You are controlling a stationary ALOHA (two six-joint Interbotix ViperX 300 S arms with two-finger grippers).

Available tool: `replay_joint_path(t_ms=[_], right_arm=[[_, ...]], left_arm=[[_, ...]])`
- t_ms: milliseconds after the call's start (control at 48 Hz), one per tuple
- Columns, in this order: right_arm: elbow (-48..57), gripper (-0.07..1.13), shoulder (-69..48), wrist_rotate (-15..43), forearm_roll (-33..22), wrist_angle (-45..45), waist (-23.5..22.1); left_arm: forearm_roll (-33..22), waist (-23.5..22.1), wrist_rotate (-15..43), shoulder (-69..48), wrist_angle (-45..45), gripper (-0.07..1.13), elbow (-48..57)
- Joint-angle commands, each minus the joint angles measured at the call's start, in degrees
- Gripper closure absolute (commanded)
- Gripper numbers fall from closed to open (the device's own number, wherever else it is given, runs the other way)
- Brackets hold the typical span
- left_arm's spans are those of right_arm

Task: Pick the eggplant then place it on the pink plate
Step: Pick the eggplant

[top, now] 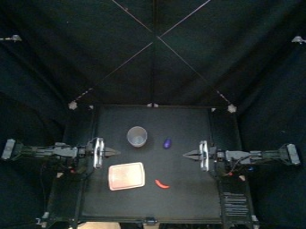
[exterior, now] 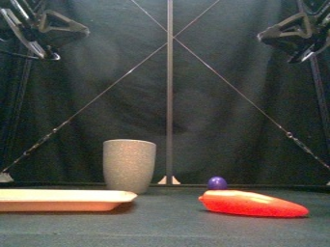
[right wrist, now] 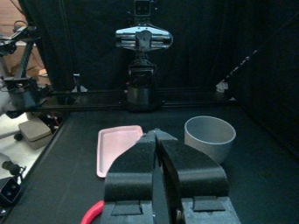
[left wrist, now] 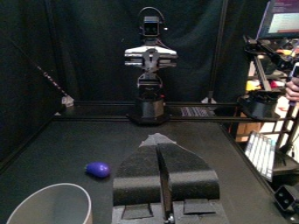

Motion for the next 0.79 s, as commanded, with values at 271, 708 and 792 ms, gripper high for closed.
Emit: replay_joint_path(t_ms=[271,708,792], right_arm=[[-1.9,0.98,16.1,-0.7,-2.1,1.8,-12.1],[-13.9,0.09,41.9,0.4,-10.9,8.9,-15.3],[-14.7,-0.03,43.6,0.4,-10.9,9.4,-16.4]], left_arm=[[0.4,0.6,0.3,-0.3,-2.4,1.07,0.5],[0.6,0.9,0.3,-0.3,-2.0,1.07,1.1],[0.6,1.0,0.3,-0.3,-2.0,1.07,1.1]])
